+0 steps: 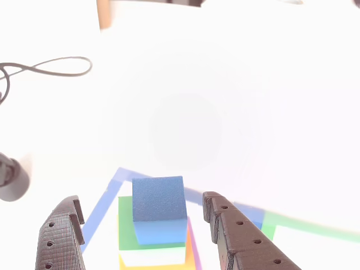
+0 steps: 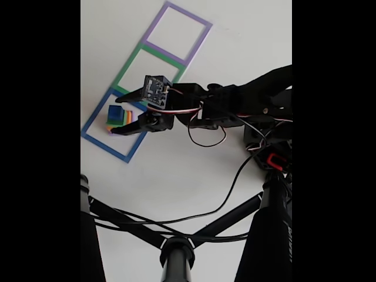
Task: Tower of hanoi
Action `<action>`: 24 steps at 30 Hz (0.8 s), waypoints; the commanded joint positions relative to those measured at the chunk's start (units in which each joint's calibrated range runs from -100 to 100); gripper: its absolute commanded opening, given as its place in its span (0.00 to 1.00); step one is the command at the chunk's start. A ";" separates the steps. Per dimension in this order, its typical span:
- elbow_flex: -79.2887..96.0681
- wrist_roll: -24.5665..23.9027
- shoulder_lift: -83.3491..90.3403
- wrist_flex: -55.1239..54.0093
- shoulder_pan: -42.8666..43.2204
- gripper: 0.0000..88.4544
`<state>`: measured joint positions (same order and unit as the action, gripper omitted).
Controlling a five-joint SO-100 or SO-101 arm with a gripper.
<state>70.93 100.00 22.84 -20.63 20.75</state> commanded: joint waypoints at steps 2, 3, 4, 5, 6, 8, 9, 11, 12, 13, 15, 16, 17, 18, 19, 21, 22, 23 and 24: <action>-5.48 0.00 13.54 17.39 -1.10 0.25; -7.75 0.00 15.64 22.16 -1.39 0.24; -10.66 0.00 17.66 27.99 -1.67 0.22; -13.66 0.00 19.03 33.10 -1.87 0.19; -17.66 0.00 20.08 38.84 -2.06 0.15; -25.66 0.00 20.72 49.05 -2.54 0.08; -29.57 0.00 20.72 53.50 -2.82 0.04; -37.84 0.00 19.76 62.33 -3.50 0.00; -42.29 -0.34 18.95 66.46 -3.78 0.00; -45.84 -1.35 18.38 69.78 -3.97 0.00; -52.66 -2.54 17.41 76.58 -4.36 0.00; -55.84 -3.04 17.09 79.82 -4.55 0.00; -59.20 -2.87 16.69 83.62 -4.74 0.00; -62.02 -2.70 16.36 86.94 -4.93 0.00; -65.39 -2.70 15.88 90.75 -5.13 0.00; -70.39 -1.69 14.99 96.74 -5.51 0.00; -72.29 -1.35 14.75 99.01 -5.70 0.00; -74.29 -0.68 14.59 101.35 -5.99 0.00; -75.39 -0.51 14.59 102.65 -6.18 0.00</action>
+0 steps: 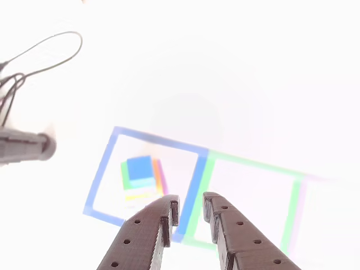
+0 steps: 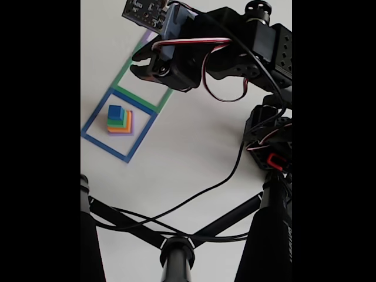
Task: Tower of hanoi
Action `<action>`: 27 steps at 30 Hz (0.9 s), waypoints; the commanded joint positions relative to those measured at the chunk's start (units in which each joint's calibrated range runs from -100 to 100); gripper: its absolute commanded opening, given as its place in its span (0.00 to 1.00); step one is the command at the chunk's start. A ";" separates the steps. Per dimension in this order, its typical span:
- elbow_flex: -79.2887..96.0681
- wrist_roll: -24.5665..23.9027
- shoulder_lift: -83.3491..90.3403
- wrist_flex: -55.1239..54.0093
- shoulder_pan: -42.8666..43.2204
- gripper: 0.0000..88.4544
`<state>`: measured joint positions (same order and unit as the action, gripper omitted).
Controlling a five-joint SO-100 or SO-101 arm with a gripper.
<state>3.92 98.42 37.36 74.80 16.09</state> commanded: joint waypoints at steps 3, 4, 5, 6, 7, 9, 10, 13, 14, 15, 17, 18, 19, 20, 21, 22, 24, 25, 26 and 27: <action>-9.83 0.05 0.39 9.01 -1.99 0.00; -9.83 -0.96 0.63 9.01 -2.28 0.00; -9.83 -1.30 0.71 9.17 -2.66 0.00; -9.73 -1.97 0.79 9.25 -3.14 0.01; -9.73 -2.48 0.87 9.57 -3.81 0.02; -8.64 -4.51 1.52 9.57 -5.16 0.03; -8.28 -4.68 1.84 9.57 -5.73 0.03; -7.28 -5.02 2.49 10.14 -7.84 0.07; -6.19 -7.89 3.13 9.90 -8.32 0.06; -5.28 -9.58 3.86 9.25 -9.09 0.05; -1.64 -14.65 5.96 5.69 -10.05 0.03; 0.99 -18.37 7.41 3.34 -10.14 0.00; 3.45 -22.94 8.79 1.31 -10.24 0.00; 5.72 -29.87 10.16 -0.71 -10.53 0.00; 7.54 -39.51 11.21 -2.09 -10.72 0.00; 9.54 -45.42 12.34 -2.98 -11.10 0.00; 13.99 -56.41 14.44 -5.57 -12.16 0.00; 16.90 -61.31 15.57 -7.67 -12.73 0.00; 21.08 -66.72 17.35 -10.91 -13.50 0.00; 24.72 -72.13 18.96 -14.15 -14.07 0.00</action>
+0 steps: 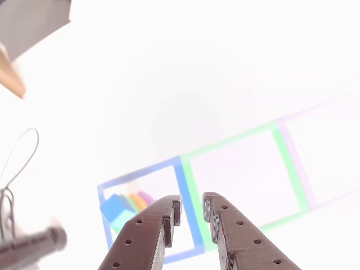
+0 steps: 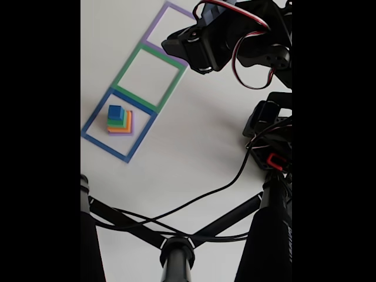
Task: Tower of hanoi
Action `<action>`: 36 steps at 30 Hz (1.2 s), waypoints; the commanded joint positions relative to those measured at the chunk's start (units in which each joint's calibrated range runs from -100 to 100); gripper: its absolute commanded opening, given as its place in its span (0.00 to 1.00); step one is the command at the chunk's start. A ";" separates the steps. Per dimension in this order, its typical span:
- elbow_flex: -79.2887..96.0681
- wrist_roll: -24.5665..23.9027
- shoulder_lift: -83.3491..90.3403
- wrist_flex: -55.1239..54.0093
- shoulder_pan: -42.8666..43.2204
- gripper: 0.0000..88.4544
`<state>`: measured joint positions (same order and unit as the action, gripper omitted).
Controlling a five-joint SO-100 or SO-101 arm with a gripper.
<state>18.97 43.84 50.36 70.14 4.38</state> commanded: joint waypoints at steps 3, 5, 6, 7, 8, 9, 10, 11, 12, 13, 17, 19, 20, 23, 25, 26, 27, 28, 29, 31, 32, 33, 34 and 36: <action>23.12 -35.98 12.50 -19.62 -4.09 0.00; 29.85 -47.82 16.86 -22.13 -5.15 0.00; 32.94 -52.55 19.36 -22.13 -5.63 0.00; 35.30 -56.61 21.46 -21.56 -6.01 0.00; 37.48 -61.51 23.88 -20.43 -6.39 0.00; 39.03 -66.41 25.74 -18.81 -6.59 0.00; 40.21 -70.30 27.44 -16.70 -6.68 0.00; 41.03 -73.17 28.97 -14.03 -6.68 0.00; 41.75 -76.22 30.42 -11.28 -6.68 0.00; 42.66 -78.92 31.88 -9.17 -6.87 0.00; 49.03 -88.22 39.14 -3.99 -7.45 0.00; 53.12 -91.26 42.62 -2.86 -8.12 0.00; 55.48 -92.79 43.99 -2.78 -8.50 0.00; 62.03 -96.00 46.17 -3.34 -9.46 0.00; 65.94 -98.03 47.95 -4.15 -9.37 0.00; 67.39 -99.04 49.16 -3.99 -9.17 0.00; 68.57 -100.22 49.48 -3.75 -9.08 0.00; 69.75 -101.41 49.48 -3.91 -8.98 0.00; 71.03 -102.59 49.48 -4.23 -8.79 0.00; 73.66 -104.96 49.48 -5.61 -8.60 0.00; 74.94 -106.14 49.48 -6.42 -8.21 0.00; 76.66 -107.33 49.56 -7.88 -7.93 0.00; 78.12 -108.34 49.56 -9.33 -7.74 0.00; 78.12 -113.07 49.56 -9.42 -7.35 0.00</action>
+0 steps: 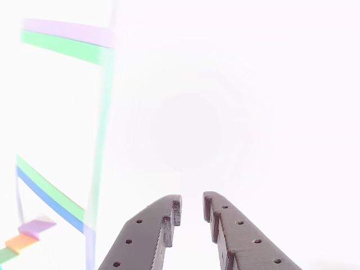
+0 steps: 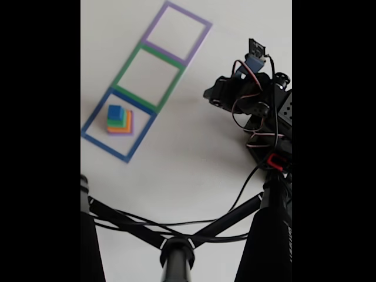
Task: Tower of hanoi
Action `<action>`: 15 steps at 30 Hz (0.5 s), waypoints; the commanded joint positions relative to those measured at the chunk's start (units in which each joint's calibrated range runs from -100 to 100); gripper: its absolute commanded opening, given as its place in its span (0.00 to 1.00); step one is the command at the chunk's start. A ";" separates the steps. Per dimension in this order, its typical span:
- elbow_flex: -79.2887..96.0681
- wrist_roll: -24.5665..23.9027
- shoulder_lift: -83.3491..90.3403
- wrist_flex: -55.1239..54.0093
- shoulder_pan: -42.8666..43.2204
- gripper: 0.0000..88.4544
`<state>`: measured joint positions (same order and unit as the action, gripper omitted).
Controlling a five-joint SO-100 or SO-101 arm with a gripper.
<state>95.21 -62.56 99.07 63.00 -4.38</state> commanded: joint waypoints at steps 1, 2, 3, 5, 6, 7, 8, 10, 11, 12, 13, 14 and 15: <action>1.79 -8.36 0.85 -2.03 1.60 0.00; 1.70 -9.37 0.85 -1.71 1.70 0.00; 1.51 -10.22 0.85 -1.14 1.70 0.00; 1.15 -10.22 0.85 0.32 1.70 0.00; 0.88 -9.04 0.85 1.13 1.70 0.00; 0.70 -8.70 0.85 1.61 1.60 0.00; 0.70 -8.36 0.85 1.94 1.60 0.00; 0.70 -8.02 0.85 1.94 1.60 0.00; 0.70 -8.02 0.85 1.94 1.60 0.00; 0.70 -8.02 0.85 1.94 1.60 0.00; 0.60 -8.36 0.85 1.94 1.60 0.00; 0.60 -8.53 0.85 2.02 1.60 0.00; 0.60 -8.53 0.85 2.02 1.60 0.00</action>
<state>96.08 -71.43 99.32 64.69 -3.40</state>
